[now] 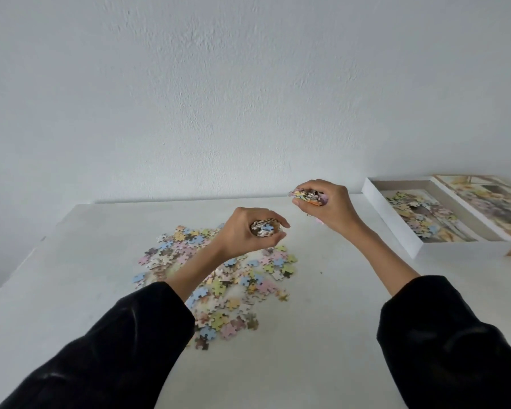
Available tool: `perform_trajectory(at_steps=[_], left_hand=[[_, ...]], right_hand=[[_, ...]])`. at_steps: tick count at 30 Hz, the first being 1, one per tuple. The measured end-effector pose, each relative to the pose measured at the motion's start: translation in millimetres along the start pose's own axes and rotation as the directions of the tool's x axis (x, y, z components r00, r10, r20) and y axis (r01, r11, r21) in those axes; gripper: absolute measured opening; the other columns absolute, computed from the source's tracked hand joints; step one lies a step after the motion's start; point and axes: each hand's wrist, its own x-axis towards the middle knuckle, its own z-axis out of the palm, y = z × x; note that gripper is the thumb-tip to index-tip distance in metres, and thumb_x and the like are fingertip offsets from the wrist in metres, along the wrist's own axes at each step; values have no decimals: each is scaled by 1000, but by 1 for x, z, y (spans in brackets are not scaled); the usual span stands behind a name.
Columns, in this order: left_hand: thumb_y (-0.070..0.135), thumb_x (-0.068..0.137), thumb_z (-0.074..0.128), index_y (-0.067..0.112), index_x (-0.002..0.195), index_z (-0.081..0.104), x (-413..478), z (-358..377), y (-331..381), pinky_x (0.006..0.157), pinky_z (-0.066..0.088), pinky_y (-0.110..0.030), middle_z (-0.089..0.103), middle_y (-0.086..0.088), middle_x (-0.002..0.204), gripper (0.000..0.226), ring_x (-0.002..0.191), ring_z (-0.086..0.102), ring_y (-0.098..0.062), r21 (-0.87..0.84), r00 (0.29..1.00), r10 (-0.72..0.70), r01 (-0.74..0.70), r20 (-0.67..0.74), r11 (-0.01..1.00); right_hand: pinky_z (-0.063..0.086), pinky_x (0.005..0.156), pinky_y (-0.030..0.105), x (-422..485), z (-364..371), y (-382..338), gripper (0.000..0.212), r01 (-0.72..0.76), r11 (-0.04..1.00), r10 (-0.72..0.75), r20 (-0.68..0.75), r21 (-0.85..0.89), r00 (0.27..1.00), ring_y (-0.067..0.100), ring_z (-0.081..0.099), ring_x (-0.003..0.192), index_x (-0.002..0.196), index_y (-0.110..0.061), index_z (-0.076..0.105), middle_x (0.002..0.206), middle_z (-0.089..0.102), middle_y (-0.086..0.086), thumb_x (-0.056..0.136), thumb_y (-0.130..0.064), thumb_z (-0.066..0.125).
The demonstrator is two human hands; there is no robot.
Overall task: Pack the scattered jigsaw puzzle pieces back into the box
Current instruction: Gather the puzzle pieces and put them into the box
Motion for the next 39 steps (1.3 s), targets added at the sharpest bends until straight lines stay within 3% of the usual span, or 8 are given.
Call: perform_trajectory(at_steps=[8, 14, 18, 21, 28, 31, 36, 39], left_hand=[[16, 77, 72, 15, 91, 71, 60, 78, 28, 64, 46, -15, 67, 12, 76, 13, 65, 62, -3, -13, 1000, -13, 13, -9, 1000], [16, 77, 72, 15, 90, 71, 106, 138, 46, 61, 47, -17, 68, 5, 74, 13, 61, 61, -4, -25, 1000, -12, 12, 11, 1000], [17, 77, 72, 14, 91, 71, 140, 171, 54, 61, 46, -14, 66, 10, 75, 14, 62, 60, 2, -29, 999, 1, 1, 48, 1000], [17, 78, 72, 13, 92, 72, 164, 195, 59, 62, 46, -12, 66, 13, 79, 15, 66, 60, 6, -26, 997, 18, -16, 79, 1000], [25, 79, 71, 17, 92, 71, 207, 251, 52, 68, 54, -36, 73, 0, 88, 16, 80, 68, -14, -41, 992, 11, -6, 127, 999], [23, 79, 71, 16, 89, 70, 218, 274, 51, 67, 51, -31, 71, 1, 81, 12, 72, 65, -14, -38, 992, 0, 5, 128, 999], [40, 80, 64, 30, 93, 62, 229, 307, 34, 64, 49, -42, 68, -10, 74, 17, 65, 61, -29, 28, 981, -36, 31, 192, 999], [37, 83, 63, 24, 93, 66, 232, 314, 30, 70, 50, -39, 70, -6, 83, 17, 72, 63, -22, 108, 957, -23, -9, 289, 994]], right_hand=[[51, 57, 23, 5, -106, 51, 14, 39, 996, -36, 33, -75, 999, 9, 62, 74, 91, -18, 70, 86, 68, 2, 78, -13, 71], [55, 63, 33, 4, -178, 93, 15, 26, 991, -23, 19, -134, 1000, 15, 65, 79, 92, -19, 69, 92, 70, 8, 77, -14, 72], [48, 60, 18, 0, -215, 114, 16, 27, 986, -27, 4, -167, 1000, 5, 60, 76, 93, -17, 69, 91, 69, 7, 78, -13, 71], [50, 68, 30, -2, -236, 132, 18, 7, 986, -9, -12, -168, 1000, 11, 62, 80, 96, -12, 70, 88, 67, -1, 78, -13, 71], [54, 69, 39, -8, -264, 183, 17, -53, 983, 50, -23, -176, 998, 14, 65, 82, 93, -21, 69, 88, 69, 0, 77, -24, 72], [53, 70, 33, -9, -267, 202, 17, -106, 977, 107, -3, -186, 994, 10, 65, 82, 93, -22, 69, 88, 69, -3, 77, -28, 71], [42, 69, 9, -13, -266, 224, 18, -170, 958, 186, 49, -229, 981, -1, 58, 80, 96, -20, 68, 90, 65, -8, 79, -24, 70], [46, 75, 17, -15, -266, 238, 24, -184, 931, 218, 78, -315, 973, 11, 60, 91, 102, -20, 68, 100, 66, -3, 79, -30, 69]])
